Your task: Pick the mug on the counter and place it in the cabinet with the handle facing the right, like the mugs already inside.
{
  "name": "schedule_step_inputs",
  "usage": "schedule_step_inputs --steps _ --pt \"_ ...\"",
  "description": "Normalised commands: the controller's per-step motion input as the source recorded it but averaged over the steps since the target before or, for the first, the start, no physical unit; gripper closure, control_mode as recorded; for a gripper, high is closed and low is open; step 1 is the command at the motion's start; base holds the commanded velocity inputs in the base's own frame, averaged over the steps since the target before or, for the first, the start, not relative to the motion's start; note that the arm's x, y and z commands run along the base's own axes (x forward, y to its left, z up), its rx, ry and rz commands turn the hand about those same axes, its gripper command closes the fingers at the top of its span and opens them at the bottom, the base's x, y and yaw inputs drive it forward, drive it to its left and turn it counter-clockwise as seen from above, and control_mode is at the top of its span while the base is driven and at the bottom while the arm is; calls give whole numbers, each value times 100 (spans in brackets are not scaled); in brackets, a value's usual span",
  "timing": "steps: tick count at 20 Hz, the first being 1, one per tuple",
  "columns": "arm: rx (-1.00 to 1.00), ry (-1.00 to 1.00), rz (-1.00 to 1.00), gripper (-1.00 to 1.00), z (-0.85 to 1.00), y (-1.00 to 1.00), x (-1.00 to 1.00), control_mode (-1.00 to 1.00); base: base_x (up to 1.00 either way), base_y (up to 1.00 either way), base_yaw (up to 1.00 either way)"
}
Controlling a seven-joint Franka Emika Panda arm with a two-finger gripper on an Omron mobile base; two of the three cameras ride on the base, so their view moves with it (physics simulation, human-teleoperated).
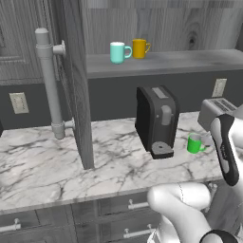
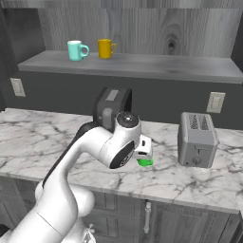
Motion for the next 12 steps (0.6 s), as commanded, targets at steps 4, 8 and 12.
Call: schedule_step_inputs --steps 4,8,12 --pt "0 0 1 -100 -26 -32 35 -100 0 0 0" --pt "0 0 4 -100 -30 -25 38 -100 0 0 0" --pt "0 0 7 -100 -33 -23 29 -100 0 0 0"
